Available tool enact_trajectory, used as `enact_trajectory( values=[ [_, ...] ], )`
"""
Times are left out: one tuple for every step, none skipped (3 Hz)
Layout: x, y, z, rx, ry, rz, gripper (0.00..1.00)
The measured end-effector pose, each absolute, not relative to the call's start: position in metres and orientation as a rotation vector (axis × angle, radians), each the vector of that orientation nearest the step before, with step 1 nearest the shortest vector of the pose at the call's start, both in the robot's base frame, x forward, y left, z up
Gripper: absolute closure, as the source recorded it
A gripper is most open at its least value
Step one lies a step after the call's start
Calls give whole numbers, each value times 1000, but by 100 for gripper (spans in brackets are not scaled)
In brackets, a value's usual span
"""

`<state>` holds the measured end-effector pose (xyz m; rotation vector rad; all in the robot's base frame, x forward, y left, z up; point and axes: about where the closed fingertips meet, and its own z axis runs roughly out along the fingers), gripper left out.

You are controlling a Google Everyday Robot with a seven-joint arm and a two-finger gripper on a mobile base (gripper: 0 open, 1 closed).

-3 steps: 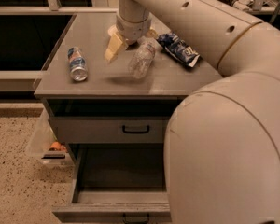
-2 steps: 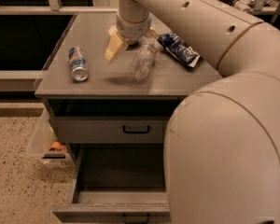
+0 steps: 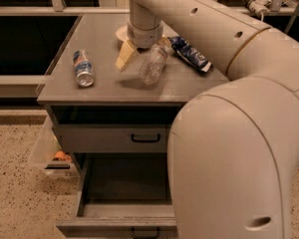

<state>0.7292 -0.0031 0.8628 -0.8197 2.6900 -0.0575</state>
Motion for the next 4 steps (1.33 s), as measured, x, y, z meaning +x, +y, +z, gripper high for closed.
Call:
enact_trajectory(
  values=[
    [736, -16, 856, -781, 2711, -87, 0],
    [741, -29, 847, -744, 2730, -116, 0],
    [736, -28, 816, -788, 2780, -55, 17],
    [736, -28, 821, -790, 2781, -52, 40]
  ],
)
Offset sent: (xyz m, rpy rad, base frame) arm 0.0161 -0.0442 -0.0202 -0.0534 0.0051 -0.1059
